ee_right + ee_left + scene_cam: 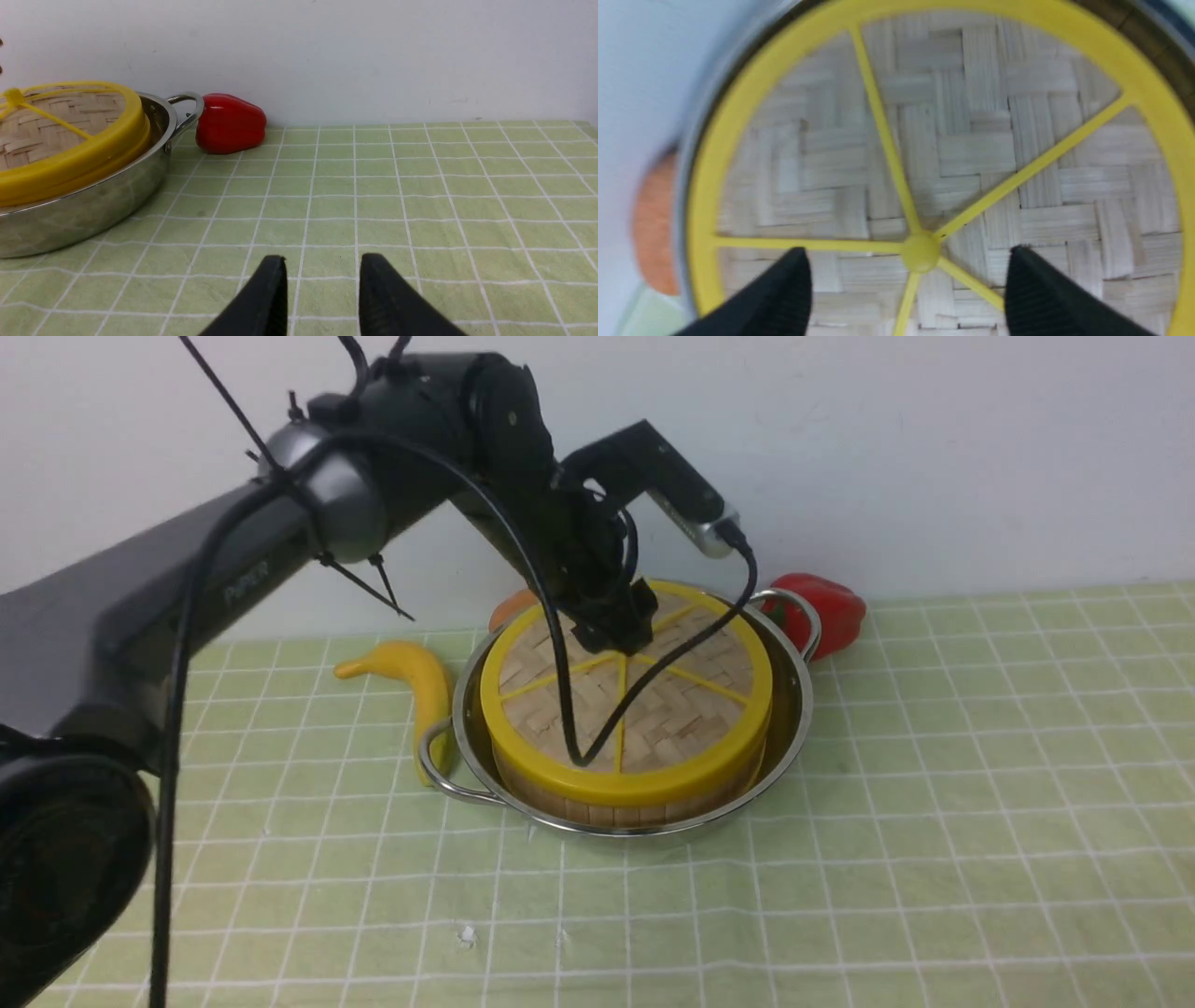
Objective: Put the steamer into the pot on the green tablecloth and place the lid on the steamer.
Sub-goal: 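Place the yellow bamboo steamer lid onto the steamer in the pot with the left gripper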
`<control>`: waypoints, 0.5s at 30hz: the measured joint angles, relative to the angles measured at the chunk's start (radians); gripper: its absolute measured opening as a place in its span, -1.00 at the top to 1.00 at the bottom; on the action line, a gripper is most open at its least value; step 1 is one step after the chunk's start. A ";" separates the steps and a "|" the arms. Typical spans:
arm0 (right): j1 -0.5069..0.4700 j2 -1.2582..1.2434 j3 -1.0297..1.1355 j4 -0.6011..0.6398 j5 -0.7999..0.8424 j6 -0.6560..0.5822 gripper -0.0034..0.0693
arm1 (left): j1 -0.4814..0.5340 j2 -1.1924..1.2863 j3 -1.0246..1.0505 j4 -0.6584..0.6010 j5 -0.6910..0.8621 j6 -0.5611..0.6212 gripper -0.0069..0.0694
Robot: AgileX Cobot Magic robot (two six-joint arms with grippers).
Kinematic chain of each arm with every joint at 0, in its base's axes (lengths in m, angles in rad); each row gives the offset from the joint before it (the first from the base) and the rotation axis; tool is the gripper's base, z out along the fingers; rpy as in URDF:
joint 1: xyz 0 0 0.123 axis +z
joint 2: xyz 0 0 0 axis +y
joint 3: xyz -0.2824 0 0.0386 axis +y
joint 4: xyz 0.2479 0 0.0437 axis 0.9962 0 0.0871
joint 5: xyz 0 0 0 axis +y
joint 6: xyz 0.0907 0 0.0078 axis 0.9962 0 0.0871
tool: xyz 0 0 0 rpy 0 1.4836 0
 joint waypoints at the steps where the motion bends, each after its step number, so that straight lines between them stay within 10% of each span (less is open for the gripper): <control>1: 0.000 0.000 0.000 0.000 0.000 0.000 0.25 | 0.000 -0.024 -0.001 0.000 0.001 -0.002 -0.68; 15: 0.000 0.000 0.000 0.000 0.000 0.000 0.25 | 0.000 -0.337 -0.008 0.086 0.144 -0.260 -0.40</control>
